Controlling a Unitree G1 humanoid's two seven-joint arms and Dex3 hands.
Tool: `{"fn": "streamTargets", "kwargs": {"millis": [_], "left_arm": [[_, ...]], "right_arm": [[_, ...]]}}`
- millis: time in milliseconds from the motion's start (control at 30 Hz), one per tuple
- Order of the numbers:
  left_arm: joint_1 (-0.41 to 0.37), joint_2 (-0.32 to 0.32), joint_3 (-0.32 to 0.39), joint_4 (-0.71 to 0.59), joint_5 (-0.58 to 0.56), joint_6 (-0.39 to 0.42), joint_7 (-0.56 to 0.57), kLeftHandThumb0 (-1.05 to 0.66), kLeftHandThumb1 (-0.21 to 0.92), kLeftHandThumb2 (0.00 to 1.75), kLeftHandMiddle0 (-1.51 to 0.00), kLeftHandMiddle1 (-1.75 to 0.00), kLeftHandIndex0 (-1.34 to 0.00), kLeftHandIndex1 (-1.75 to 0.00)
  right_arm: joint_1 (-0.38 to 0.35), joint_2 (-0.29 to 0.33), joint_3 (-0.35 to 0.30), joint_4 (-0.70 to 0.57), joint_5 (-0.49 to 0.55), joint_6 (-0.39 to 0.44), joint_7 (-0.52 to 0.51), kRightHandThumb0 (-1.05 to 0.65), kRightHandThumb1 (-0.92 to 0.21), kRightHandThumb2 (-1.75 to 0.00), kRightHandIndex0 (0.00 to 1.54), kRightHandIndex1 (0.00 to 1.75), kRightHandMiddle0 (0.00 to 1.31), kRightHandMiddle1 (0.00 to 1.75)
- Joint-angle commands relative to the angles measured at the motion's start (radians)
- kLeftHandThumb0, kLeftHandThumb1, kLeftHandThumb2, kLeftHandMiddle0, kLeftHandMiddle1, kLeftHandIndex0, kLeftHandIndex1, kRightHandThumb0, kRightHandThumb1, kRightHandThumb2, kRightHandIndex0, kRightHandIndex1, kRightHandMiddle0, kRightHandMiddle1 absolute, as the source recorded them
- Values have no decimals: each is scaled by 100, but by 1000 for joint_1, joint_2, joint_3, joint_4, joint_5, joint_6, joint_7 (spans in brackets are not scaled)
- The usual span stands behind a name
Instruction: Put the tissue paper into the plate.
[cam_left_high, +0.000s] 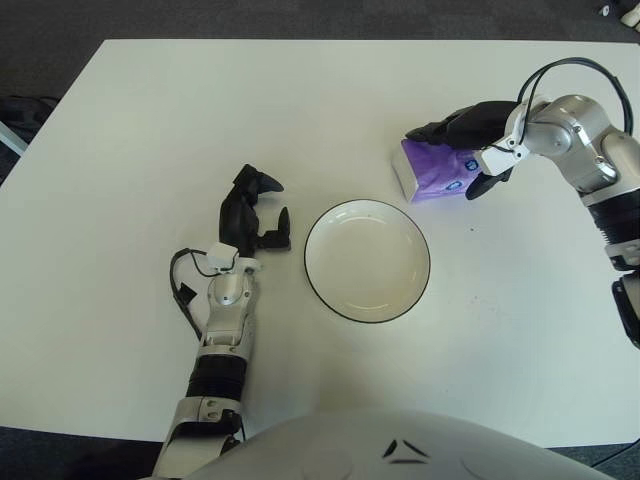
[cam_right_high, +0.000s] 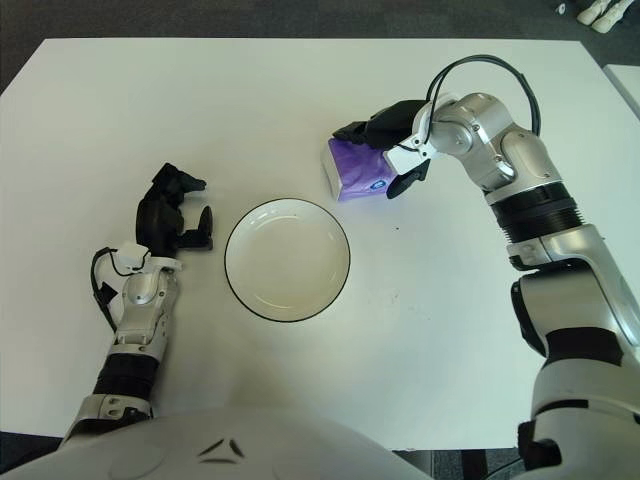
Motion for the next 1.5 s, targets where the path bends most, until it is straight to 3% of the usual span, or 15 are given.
{"fn": "streamTargets", "kwargs": {"millis": [0, 200, 633, 967, 1467], "left_arm": [[74, -12, -4, 92, 2, 34, 0, -1, 6, 157, -83, -160, -61, -175], [75, -14, -4, 93, 2, 29, 0, -1, 5, 156, -86, -154, -62, -175], [77, -7, -4, 100, 0, 8, -13, -1, 4, 161, -83, -167, -60, -175], [88, -9, 0, 93, -2, 13, -10, -1, 5, 160, -82, -165, -61, -175], [107, -6, 1, 74, 6, 21, 0, -1, 6, 158, -82, -164, -60, -175]], "right_arm": [[16, -18, -24, -59, 19, 25, 30, -105, -57, -60, 0, 0, 0, 0], [37, -16, -32, -108, 24, 54, 54, -105, -57, -59, 0, 0, 0, 0], [111, 1, -34, -181, 12, 112, 62, -105, -56, -59, 0, 0, 0, 0], [152, 25, -20, -156, -36, 115, -23, -105, -54, -60, 0, 0, 0, 0], [131, 84, 22, -10, -106, 96, -166, -105, -54, -61, 0, 0, 0, 0]]}}
